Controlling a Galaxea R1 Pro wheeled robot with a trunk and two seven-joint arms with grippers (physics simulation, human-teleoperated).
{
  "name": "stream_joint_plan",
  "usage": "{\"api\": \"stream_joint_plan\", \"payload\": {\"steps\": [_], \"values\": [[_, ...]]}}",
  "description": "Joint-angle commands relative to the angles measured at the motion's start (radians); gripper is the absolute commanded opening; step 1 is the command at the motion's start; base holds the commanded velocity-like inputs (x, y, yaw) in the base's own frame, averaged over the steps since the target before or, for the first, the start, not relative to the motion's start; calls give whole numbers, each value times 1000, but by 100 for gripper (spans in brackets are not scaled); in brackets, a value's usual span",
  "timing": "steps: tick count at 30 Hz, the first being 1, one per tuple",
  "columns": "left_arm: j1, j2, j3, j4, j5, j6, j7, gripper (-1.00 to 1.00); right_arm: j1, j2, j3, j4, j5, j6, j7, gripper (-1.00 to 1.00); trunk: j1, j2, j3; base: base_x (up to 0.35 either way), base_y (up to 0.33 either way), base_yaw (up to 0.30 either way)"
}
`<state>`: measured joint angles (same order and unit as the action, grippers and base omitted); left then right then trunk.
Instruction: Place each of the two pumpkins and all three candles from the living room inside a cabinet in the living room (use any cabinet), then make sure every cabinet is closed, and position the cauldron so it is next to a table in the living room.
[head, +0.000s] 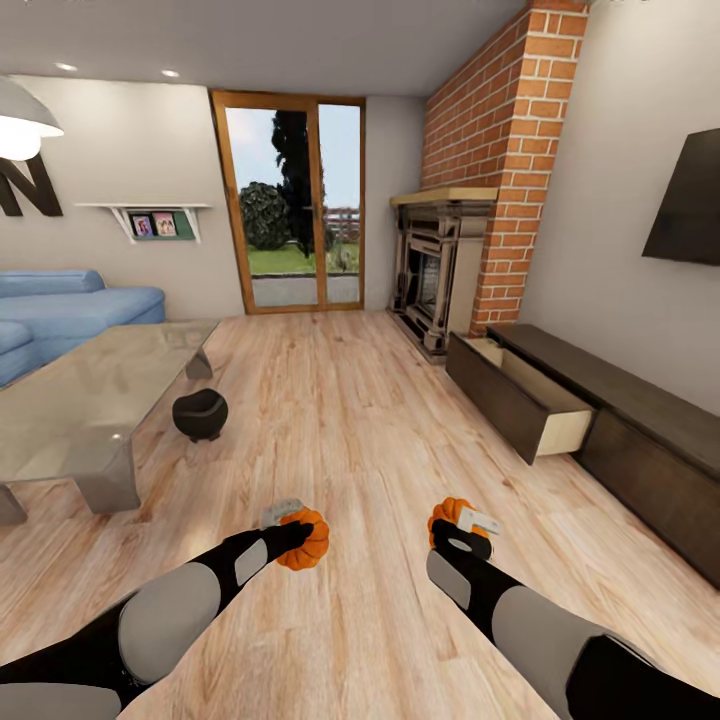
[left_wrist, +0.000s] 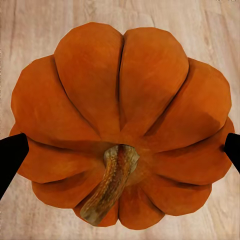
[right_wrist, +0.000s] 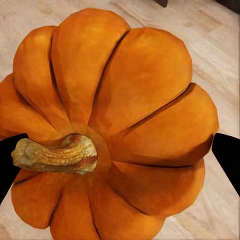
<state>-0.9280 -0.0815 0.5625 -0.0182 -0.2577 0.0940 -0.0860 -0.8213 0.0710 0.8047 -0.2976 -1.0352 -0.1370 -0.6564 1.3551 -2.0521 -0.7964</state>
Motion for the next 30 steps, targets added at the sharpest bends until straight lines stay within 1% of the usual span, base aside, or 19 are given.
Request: {"api": "stream_joint_plan", "payload": {"steps": [1, 2, 5, 7, 8, 9, 10, 12, 13, 14, 17, 20, 23, 30], "values": [[0, 0, 8, -2, -9, 6, -3, -100, -1, 4, 6, 3, -14, -15, 2, -100, -4, 7, 2, 0, 0, 0], [0, 0, 8, -2, -9, 6, -2, -100, -1, 10, 6, 10, -13, -23, 14, -100, -8, 14, 5, 0, 0, 0], [0, -1, 8, -2, -9, 6, -2, -100, -1, 13, 4, 32, -13, -32, 35, -100, -19, 35, 15, 0, 0, 0], [0, -1, 8, -2, -9, 7, -2, -100, 22, 19, 5, 80, -11, -44, 83, -100, -27, 49, 21, 0, 0, 0], [0, -1, 8, -2, -9, 7, -2, -100, 54, 14, 4, 101, -7, -67, 143, -100, -31, 56, 24, 0, 0, 0], [0, -1, 8, -2, -9, 7, -2, -100, 60, 9, 4, 104, -6, -72, 166, -100, -35, 63, 27, 0, 0, 0], [0, -1, 8, -2, -9, 7, -2, -100, 63, 6, 4, 105, -6, -74, 178, -100, -39, 70, 30, 0, 0, 0], [1, -1, 8, -2, -9, 7, -2, -100, 68, -4, 5, 109, -5, -79, 254, -100, -46, 84, 37, 0, 0, 0], [1, -1, 8, -2, -9, 7, -2, -100, 69, -5, 5, 110, -5, -79, 271, -100, -50, 91, 40, 0, 0, 0], [1, -1, 8, -2, -9, 7, -2, -100, 71, -10, 5, 112, -4, -80, 325, -100, -54, 98, 43, 0, 0, 0], [1, -1, 8, -2, -9, 7, -3, -100, 73, -21, 5, 121, -5, -81, 433, -100, -65, 119, 52, 0, 0, 0], [1, -1, 8, -2, -9, 7, -3, -100, 74, -29, 5, 135, -6, -81, 493, -100, -77, 140, 62, 0, 0, 0], [1, -2, 8, -2, -9, 7, -3, -100, 74, -32, 5, 142, -7, -81, 515, -100, -88, 161, 71, 0, 0, 0], [13, -3, 8, -2, -9, 7, -3, -100, 77, -26, 7, 161, -9, -83, 524, -100, -115, 210, 93, 0, 0, 0]]}}
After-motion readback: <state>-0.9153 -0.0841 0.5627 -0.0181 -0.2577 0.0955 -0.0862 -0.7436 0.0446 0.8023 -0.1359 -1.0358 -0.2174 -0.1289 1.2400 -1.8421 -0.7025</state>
